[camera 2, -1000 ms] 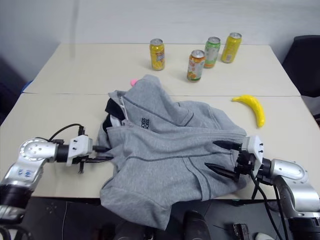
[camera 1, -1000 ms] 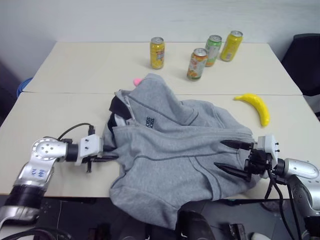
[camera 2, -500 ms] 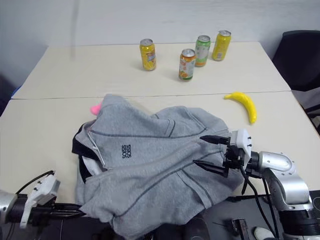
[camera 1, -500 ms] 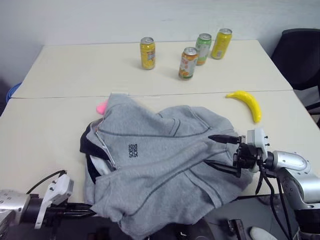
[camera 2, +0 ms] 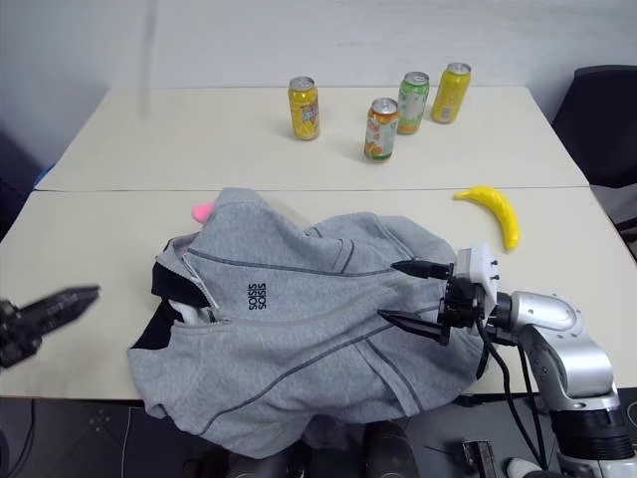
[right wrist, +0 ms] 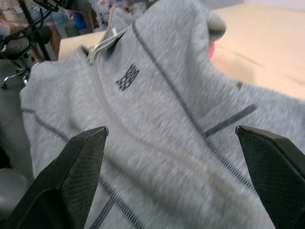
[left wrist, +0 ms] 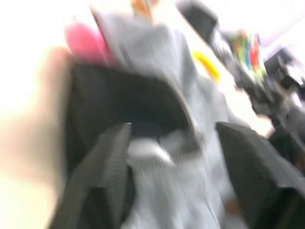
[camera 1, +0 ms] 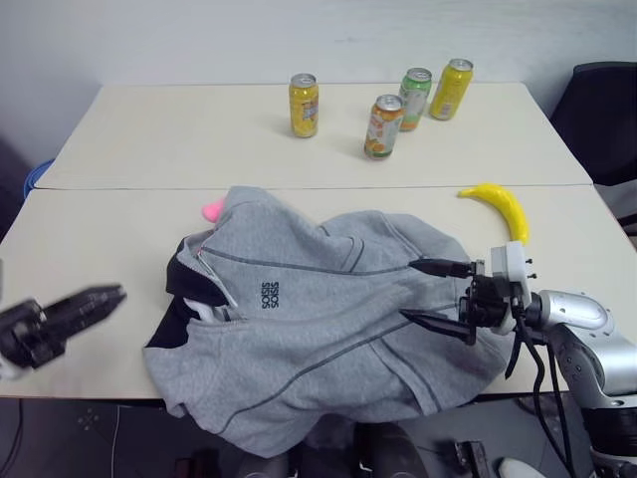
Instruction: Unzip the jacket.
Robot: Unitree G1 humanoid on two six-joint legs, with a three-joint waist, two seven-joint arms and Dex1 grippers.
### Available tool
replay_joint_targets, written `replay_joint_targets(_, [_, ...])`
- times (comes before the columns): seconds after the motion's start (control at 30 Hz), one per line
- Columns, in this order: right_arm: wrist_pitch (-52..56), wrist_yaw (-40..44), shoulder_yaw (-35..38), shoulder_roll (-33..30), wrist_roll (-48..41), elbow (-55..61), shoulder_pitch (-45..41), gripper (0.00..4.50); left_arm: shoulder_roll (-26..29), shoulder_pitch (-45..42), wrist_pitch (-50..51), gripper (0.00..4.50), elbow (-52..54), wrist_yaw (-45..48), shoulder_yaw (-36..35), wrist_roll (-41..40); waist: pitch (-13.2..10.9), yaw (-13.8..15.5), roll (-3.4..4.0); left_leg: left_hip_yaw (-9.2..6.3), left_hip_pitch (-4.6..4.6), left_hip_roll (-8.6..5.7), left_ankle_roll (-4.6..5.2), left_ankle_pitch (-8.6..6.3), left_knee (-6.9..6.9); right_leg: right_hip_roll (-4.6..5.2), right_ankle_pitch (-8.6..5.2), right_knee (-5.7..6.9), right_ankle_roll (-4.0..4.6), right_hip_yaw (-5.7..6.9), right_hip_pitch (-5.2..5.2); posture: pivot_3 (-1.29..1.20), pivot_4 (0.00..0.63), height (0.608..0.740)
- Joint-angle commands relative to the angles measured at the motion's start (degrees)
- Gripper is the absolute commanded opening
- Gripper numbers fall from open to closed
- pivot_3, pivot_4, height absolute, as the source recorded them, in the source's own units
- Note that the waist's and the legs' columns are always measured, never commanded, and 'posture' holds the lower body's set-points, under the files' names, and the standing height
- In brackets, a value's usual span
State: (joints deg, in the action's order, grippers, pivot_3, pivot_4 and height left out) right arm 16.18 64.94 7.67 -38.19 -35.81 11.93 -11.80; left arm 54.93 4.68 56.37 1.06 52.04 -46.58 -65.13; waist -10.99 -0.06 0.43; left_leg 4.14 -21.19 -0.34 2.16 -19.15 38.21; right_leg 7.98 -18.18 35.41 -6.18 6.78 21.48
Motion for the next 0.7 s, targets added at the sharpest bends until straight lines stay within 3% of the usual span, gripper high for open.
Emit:
replay_joint_targets(0.03, [-6.33,-3.46,3.4,2.42,0.98,2.7,-2.39,4.5,0.89,-11.52,-4.41,4.34,-5.89,-6.29,6.39,6.49,0.0,0.44,-0.02,0.0,0.0,-0.03,0.0,0.0,0.01,0.0,0.0,0.04,0.0,-0.01,0.0,0.0,0.15,0.74])
replay_joint_targets(0.17, [-7.61,-7.31,4.12,3.79,2.25,3.85,-2.56,4.5,0.6,-29.99,-7.04,4.48,-15.79,-6.85,23.01,18.18,0.04,1.23,-0.17,0.03,-0.04,-0.13,-0.02,0.07,0.07,-0.39,0.01,0.14,-0.01,-0.09,0.05,0.0,0.15,0.74])
replay_joint_targets(0.27, [-7.08,-8.78,3.62,3.59,2.71,4.73,-1.85,4.5,-1.95,-42.93,-7.83,4.48,-25.99,-6.07,31.46,24.9,0.05,1.36,-0.28,0.13,-0.07,-0.14,0.02,0.11,0.08,-0.5,0.01,0.19,-0.01,-0.08,0.1,0.0,0.15,0.74])
replay_joint_targets(0.37, [-6.96,-10.96,3.1,4.08,3.35,5.88,-1.83,4.5,-6.45,-55.32,-14.72,4.48,-39.28,-7.02,37.57,33.65,-0.02,1.47,-0.43,0.27,-0.11,-0.17,0.07,0.13,0.15,-0.58,0.01,0.21,-0.02,0.25,0.16,0.0,0.15,0.74])
replay_joint_targets(0.53, [-6.7,-14.17,1.91,4.94,4.48,8.04,-1.85,4.5,-10.48,-64.74,-21.65,4.48,-55.15,-3.7,42.66,42.69,-0.07,0.16,-0.53,0.45,-0.1,-0.15,0.09,0.14,0.2,-0.57,0.02,0.22,-0.06,0.28,0.19,0.0,0.15,0.74])
replay_joint_targets(0.7, [-5.88,-17.37,2.02,5.35,4.48,10.73,-0.47,4.5,-12.38,-69.97,-20.41,3.28,-62.93,1.5,44.98,47.57,-0.27,-0.03,-0.86,0.45,-0.14,-0.04,0.05,0.16,0.21,-0.61,0.02,0.26,-0.06,0.34,0.27,0.0,0.15,0.74])
